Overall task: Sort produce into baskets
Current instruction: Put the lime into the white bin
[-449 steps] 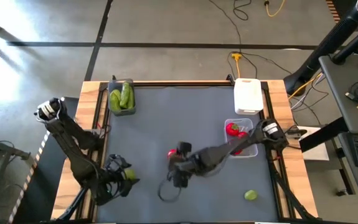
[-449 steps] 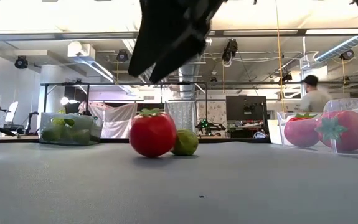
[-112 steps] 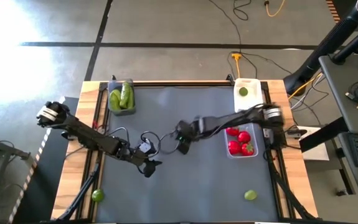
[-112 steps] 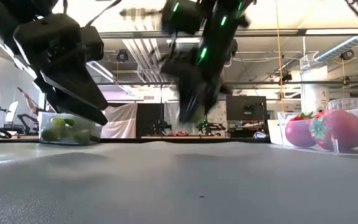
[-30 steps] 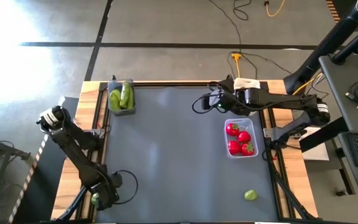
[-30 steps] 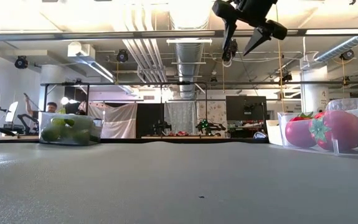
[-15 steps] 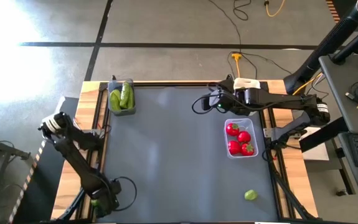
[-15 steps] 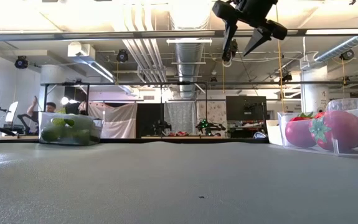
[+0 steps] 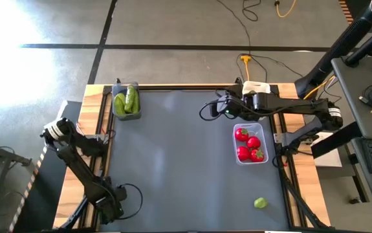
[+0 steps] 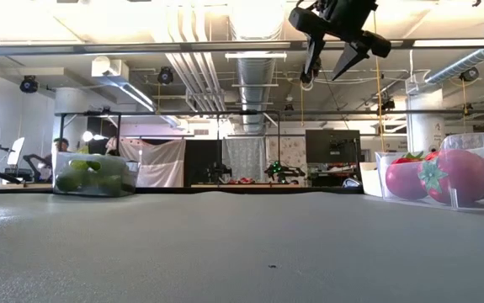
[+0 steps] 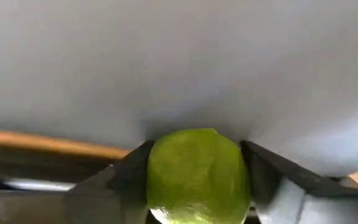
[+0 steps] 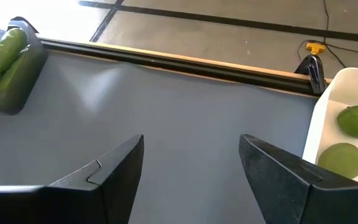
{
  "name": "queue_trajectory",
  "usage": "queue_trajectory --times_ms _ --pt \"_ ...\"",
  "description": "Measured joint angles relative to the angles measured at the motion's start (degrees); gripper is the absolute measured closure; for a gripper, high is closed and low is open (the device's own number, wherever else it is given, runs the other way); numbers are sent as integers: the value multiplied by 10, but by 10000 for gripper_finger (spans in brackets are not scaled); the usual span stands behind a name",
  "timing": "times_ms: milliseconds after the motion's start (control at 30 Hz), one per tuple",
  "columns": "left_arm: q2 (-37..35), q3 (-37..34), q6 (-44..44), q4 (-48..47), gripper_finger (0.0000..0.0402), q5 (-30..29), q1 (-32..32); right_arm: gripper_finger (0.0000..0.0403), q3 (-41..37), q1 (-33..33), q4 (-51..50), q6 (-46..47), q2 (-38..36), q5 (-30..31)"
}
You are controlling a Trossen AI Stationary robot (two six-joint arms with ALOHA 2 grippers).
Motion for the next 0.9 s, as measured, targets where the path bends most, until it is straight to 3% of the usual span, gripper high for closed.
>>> queue_trajectory --times_ms 133,267,333,400,567,733,900 --pt "-29 0 82 -50 231 -116 31 153 0 21 8 5 8 2" --pt "-49 -2 227 -91 229 -303 66 158 -3 73 41 -22 47 1" --pt "-56 -14 332 -67 220 -418 75 160 -3 110 75 -39 74 0" --pt "-65 -44 421 -7 211 -488 95 160 -3 152 120 -67 102 -12" --pt "-91 -120 615 222 208 -508 183 161 -3 259 198 -94 177 -63" --pt "-102 -149 862 399 213 -498 257 161 -3 337 196 47 239 -64" --pt "-83 -155 1065 546 213 -424 328 160 -3 384 210 161 280 -91"
